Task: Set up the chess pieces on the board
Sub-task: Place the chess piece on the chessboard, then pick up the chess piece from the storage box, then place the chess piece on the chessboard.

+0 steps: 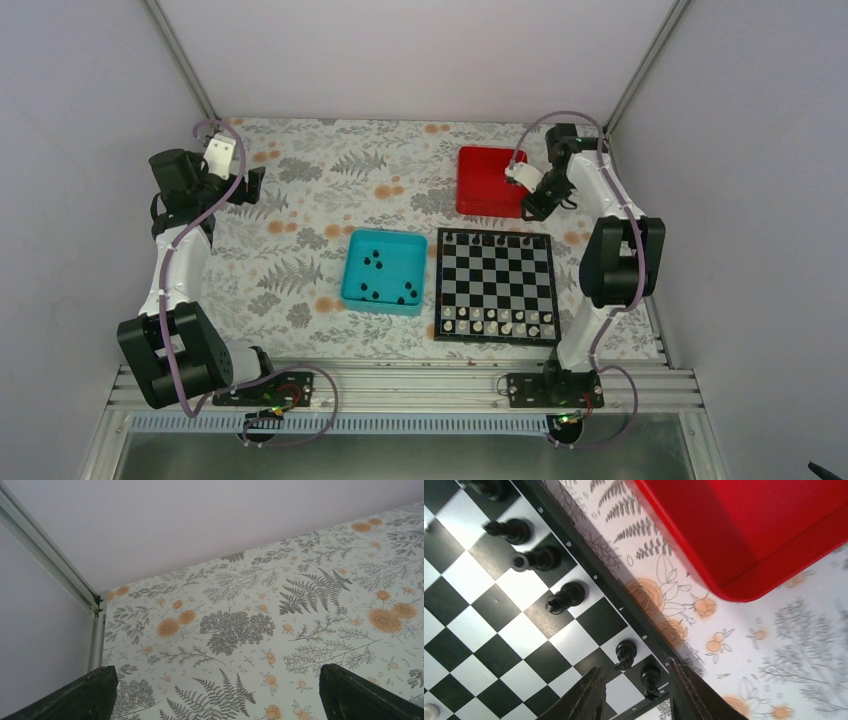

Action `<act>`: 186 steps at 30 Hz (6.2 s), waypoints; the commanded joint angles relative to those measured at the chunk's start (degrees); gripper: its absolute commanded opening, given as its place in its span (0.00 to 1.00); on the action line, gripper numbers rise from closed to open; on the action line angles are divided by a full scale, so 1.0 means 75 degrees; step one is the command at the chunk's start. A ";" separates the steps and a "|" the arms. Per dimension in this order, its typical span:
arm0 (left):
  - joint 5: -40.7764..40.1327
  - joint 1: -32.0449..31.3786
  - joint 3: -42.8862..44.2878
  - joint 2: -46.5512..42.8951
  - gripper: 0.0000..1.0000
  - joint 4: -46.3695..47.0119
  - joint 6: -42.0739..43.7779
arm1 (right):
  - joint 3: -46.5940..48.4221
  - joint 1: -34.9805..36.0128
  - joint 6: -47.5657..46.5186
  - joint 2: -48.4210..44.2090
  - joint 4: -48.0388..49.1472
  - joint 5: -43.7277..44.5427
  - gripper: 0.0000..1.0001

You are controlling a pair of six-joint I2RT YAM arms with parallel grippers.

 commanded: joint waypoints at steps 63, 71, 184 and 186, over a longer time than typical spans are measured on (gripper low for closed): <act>0.0083 0.0106 0.0011 -0.0053 1.00 0.0012 -0.0002 | 0.1149 0.6493 0.1093 0.2282 -0.0285 0.0151 0.37; 0.0098 0.0119 0.0009 -0.0053 1.00 0.0013 0.0004 | 0.1213 0.6487 0.1115 0.2293 -0.0215 0.0102 0.33; 0.0285 0.0185 0.0059 -0.0052 1.00 -0.0035 -0.0078 | -0.0780 0.3990 0.1263 0.0701 0.0805 0.0500 0.06; 0.0286 0.0191 0.0057 -0.0052 1.00 -0.0023 -0.0078 | -0.0681 0.3989 0.1262 0.0657 0.0734 0.0529 0.05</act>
